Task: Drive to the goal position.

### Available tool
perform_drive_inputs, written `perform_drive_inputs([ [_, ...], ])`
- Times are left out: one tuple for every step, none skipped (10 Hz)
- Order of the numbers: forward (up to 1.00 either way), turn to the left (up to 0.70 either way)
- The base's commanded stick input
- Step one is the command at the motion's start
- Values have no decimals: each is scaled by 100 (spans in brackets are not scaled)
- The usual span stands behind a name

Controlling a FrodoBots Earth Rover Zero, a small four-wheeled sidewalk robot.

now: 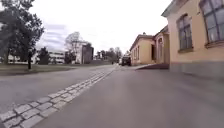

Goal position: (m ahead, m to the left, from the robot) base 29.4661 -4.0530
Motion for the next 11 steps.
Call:
perform_drive_inputs([
  [85, 0],
  [85, 0],
  [85, 0],
  [85, 0],
  [85, -3],
  [85, -29],
  [85, -31],
  [85, -7],
  [85, 0],
  [85, 0],
  [85, 0],
])
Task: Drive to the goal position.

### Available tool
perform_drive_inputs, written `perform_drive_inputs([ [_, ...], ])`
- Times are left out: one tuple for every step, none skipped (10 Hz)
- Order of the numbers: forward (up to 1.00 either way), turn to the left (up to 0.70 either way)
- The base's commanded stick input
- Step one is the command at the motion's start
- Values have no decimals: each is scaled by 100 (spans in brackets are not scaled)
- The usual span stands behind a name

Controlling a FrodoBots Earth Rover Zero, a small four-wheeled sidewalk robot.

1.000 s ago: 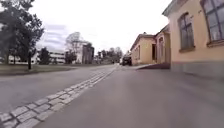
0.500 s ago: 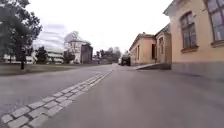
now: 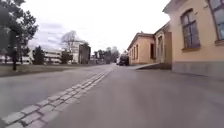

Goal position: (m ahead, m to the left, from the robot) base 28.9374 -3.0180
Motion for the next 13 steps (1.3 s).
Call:
perform_drive_inputs([
  [85, 0],
  [85, 0],
  [85, 0],
  [85, 0],
  [85, 0],
  [85, 0],
  [85, 0],
  [85, 0],
  [85, 0],
  [85, 0],
  [85, 0],
  [85, 0],
  [85, 0],
])
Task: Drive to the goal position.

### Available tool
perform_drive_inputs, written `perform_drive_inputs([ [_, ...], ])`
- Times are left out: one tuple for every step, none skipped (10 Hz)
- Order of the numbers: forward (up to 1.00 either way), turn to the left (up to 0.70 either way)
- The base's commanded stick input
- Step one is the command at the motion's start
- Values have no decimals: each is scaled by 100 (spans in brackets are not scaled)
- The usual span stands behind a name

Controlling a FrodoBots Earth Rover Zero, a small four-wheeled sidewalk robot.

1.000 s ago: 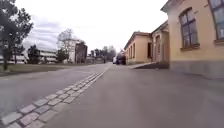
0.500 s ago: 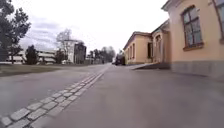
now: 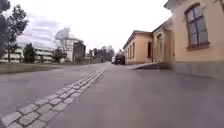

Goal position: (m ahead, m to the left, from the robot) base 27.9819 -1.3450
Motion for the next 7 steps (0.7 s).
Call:
perform_drive_inputs([
  [85, 0],
  [85, 0],
  [85, 0],
  [85, 0],
  [85, 0],
  [85, 0],
  [85, 0],
])
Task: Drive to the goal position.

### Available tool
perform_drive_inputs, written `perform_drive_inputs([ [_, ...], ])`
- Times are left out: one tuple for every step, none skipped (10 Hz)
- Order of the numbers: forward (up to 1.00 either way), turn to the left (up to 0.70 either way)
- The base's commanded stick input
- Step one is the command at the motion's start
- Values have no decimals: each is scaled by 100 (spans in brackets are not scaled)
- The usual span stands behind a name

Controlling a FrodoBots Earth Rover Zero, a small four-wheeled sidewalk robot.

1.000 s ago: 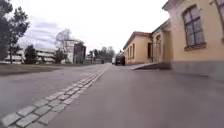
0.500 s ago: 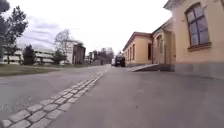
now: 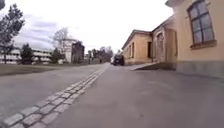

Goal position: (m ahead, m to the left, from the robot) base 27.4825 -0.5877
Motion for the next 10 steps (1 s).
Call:
perform_drive_inputs([
  [85, -1],
  [85, -3],
  [85, -26],
  [85, 0],
  [85, 0],
  [85, 0],
  [85, 0],
  [85, 0],
  [85, 0],
  [85, 0],
])
